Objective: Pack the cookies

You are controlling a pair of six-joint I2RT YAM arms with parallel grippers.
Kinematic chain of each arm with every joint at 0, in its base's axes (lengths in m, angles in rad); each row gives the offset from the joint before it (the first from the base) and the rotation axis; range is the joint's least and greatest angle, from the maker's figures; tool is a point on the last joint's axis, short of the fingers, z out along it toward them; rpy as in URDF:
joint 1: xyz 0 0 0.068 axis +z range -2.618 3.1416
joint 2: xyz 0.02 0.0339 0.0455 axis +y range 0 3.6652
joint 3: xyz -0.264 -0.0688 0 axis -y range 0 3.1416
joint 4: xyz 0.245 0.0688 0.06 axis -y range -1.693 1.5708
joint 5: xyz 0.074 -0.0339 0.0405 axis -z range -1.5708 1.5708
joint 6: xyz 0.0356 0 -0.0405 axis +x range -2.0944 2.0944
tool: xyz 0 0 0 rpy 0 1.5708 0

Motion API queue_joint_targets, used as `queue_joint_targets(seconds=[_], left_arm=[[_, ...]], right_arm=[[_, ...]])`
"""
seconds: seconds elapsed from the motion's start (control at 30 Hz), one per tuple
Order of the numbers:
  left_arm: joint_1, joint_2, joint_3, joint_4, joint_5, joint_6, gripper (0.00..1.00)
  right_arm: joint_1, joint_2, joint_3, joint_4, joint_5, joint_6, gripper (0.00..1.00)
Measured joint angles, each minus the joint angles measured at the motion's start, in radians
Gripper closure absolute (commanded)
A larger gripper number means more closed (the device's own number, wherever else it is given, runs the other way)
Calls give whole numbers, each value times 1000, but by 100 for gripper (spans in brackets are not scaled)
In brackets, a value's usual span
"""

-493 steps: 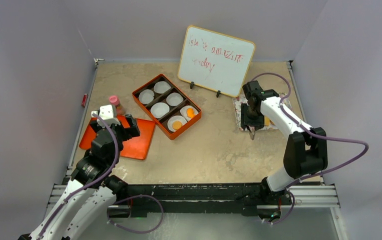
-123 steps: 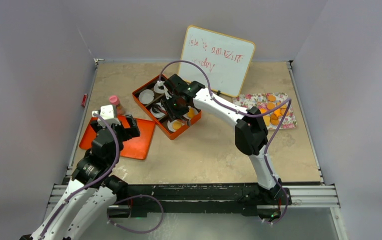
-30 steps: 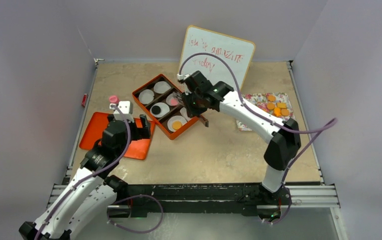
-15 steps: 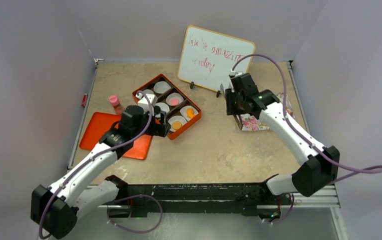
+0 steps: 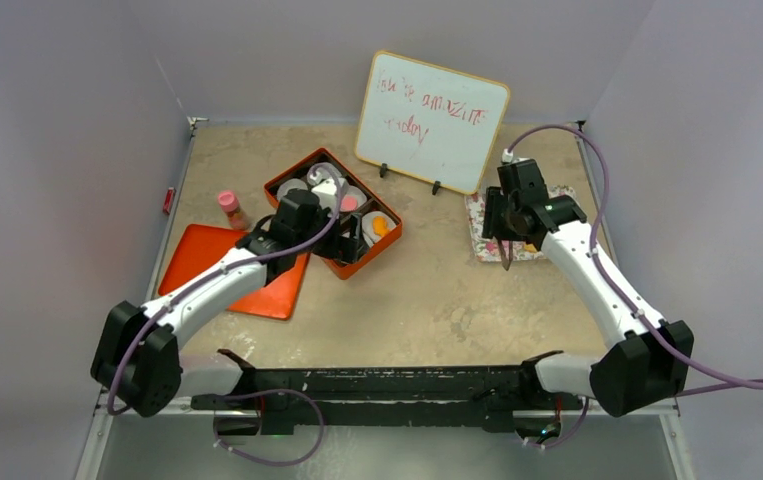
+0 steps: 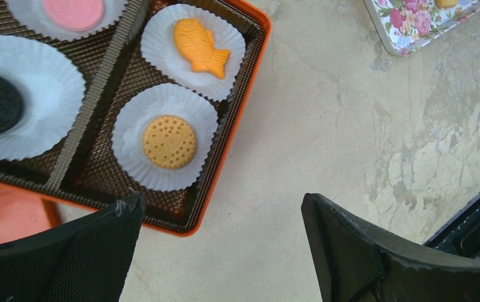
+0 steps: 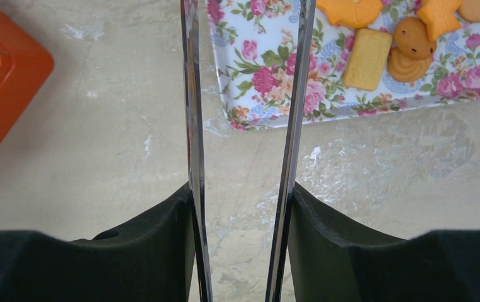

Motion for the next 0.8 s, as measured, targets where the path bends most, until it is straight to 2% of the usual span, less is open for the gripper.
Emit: queue_joint_targets(seconds=[0.57,0.8], left_arm=[[-82,353,178,11,71,73,12],[-144,402,185,-8,63,108,13]], right_arm=[[-49,-24,-39,18,3,-6,46],[-63,-42,-50,21,3,-12,45]])
